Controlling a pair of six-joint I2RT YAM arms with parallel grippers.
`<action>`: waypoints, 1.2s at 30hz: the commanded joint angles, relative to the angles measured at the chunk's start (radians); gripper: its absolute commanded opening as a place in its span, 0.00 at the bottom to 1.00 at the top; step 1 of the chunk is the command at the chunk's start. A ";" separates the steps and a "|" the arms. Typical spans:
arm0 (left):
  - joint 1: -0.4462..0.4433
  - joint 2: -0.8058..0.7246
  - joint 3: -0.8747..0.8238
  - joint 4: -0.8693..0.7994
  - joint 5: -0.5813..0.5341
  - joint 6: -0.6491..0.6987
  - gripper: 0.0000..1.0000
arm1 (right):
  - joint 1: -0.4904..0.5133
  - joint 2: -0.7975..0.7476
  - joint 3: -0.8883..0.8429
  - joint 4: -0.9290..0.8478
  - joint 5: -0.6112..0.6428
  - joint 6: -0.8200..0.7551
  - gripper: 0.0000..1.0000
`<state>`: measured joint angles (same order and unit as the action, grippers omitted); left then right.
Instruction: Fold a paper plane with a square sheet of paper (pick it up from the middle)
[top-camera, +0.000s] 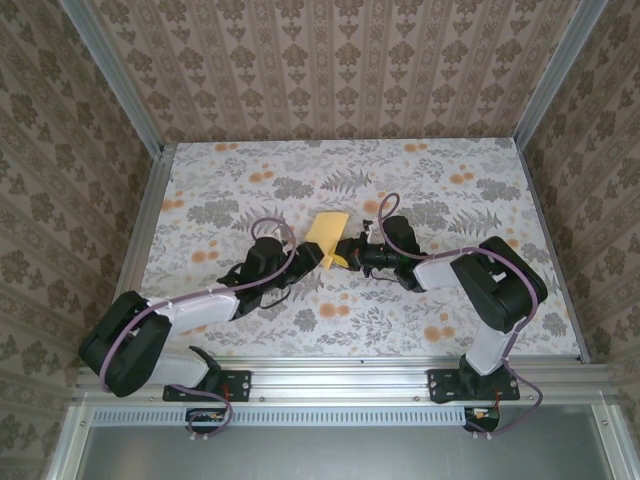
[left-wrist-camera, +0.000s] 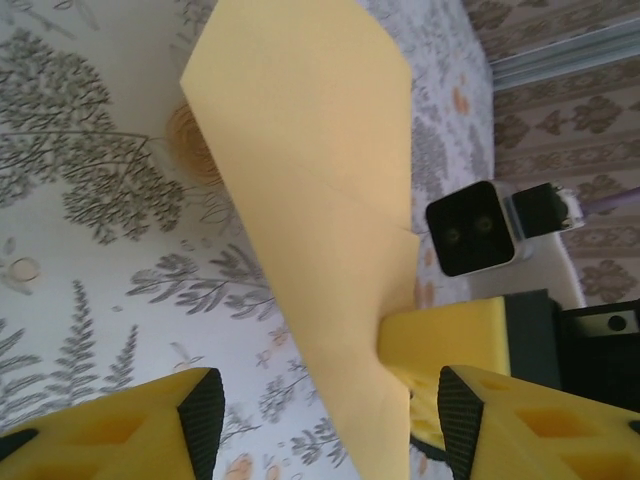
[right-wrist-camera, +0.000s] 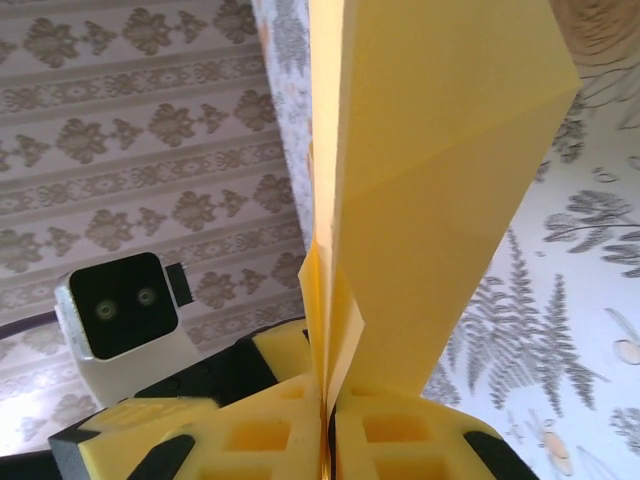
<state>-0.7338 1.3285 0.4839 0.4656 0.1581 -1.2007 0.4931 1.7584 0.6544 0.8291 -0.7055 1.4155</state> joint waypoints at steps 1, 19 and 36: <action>-0.016 0.004 0.013 0.085 -0.037 -0.075 0.60 | -0.002 0.003 -0.019 0.149 -0.034 0.098 0.11; -0.039 0.053 0.019 0.167 -0.124 -0.099 0.12 | -0.001 0.006 -0.048 0.181 -0.046 0.127 0.14; -0.036 0.111 -0.051 0.057 -0.064 0.106 0.05 | -0.090 -0.262 0.036 -0.757 0.197 -0.546 0.38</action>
<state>-0.7670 1.4326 0.4664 0.5632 0.0826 -1.1622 0.4011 1.5364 0.6312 0.3393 -0.5945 1.0771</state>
